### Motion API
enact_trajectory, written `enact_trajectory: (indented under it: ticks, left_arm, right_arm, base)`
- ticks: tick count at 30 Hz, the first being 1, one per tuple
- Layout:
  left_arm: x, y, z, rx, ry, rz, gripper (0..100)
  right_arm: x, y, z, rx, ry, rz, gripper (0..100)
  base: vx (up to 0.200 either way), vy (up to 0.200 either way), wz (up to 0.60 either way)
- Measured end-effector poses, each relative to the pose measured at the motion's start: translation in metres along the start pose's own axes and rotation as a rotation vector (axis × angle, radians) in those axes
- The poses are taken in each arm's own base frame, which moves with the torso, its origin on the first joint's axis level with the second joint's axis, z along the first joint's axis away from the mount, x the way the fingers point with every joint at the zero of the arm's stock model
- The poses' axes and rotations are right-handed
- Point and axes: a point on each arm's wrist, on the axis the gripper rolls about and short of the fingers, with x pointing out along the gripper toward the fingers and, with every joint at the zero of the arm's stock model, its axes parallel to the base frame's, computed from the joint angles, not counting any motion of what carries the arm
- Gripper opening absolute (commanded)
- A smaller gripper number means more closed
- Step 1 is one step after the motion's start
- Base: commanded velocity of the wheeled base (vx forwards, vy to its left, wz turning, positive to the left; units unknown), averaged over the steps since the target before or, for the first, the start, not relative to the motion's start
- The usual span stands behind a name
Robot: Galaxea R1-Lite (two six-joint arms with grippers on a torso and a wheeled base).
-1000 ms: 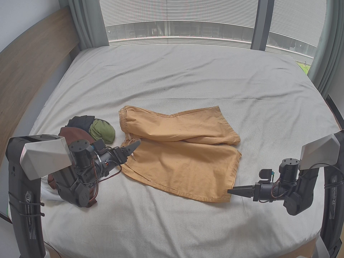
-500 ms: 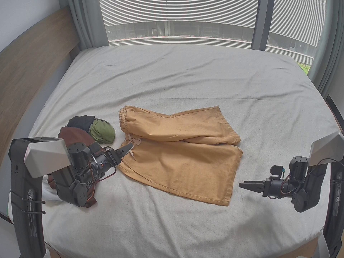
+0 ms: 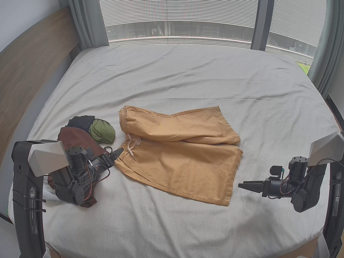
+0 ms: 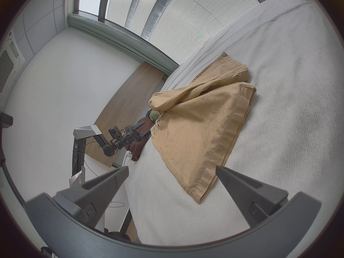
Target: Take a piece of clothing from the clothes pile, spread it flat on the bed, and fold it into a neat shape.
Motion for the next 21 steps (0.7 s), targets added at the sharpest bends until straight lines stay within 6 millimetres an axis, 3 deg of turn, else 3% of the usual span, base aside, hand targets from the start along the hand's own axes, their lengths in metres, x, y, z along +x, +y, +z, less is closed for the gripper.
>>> enact_trajectory:
  ticks: [19,20,21]
  left_arm:
    - [0.010,0.015,-0.011,-0.012,0.023,0.021,100]
    - [0.010,0.016,-0.012,-0.012,0.024,0.021,0]
    - [0.011,0.017,-0.012,-0.012,0.024,0.021,0]
  right_arm:
    - [0.001,-0.002,0.000,0.000,-0.001,-0.001,100]
    - [0.001,-0.002,0.000,0.000,-0.001,-0.001,100]
    - [0.001,-0.002,0.000,0.000,0.000,-0.001,100]
  base:
    - [0.000,0.000,0.00]
    - [0.000,0.000,0.00]
    - [0.000,0.000,0.00]
